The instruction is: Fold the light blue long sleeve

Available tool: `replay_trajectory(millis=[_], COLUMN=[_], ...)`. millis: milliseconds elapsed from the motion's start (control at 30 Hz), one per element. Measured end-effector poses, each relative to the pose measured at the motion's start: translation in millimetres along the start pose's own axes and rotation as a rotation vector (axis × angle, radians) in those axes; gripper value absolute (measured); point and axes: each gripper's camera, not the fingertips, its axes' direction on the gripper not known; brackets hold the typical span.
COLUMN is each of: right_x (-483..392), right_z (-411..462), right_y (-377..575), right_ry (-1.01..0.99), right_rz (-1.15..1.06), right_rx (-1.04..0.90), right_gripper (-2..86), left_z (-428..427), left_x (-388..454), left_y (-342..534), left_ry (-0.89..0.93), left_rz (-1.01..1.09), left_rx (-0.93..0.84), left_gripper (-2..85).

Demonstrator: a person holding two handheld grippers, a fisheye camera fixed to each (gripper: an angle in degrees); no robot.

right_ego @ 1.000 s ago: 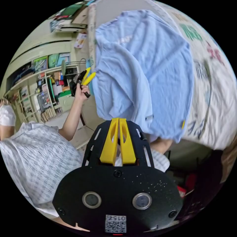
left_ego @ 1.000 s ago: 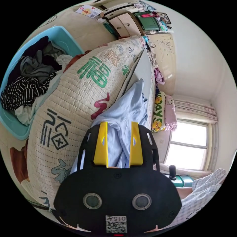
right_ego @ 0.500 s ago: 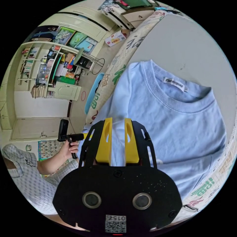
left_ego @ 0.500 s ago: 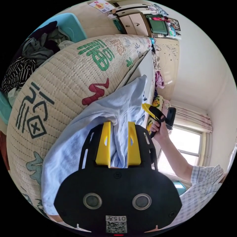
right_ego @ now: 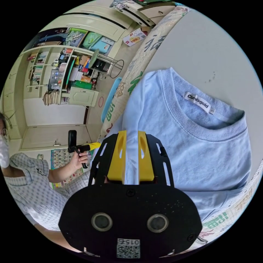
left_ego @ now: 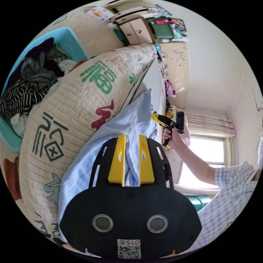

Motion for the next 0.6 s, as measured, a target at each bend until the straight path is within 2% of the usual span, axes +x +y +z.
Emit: replay_trajectory(millis=[100, 433, 600], right_x=[-22.2, -87.8, -67.8], right_z=[33.6, 119.6, 115.1], right_y=[14.5, 53.8, 73.9], right_ry=[0.055, 0.284, 0.105], right_rz=[-0.093, -0.178, -0.112], right_rx=[-0.093, -0.183, -0.166], right_gripper=[7.4, 8.2, 1.7], left_z=[20.2, 19.8, 27.8], left_x=[-1.3, 27.9, 35.5], left_y=[-3.2, 26.0, 29.7], left_ry=[-0.003, -0.159, -0.21], left_rz=[-0.033, -0.196, -0.235], left_rx=[-0.065, 0.084, 0.064], left_gripper=[8.4, 8.1, 5.8])
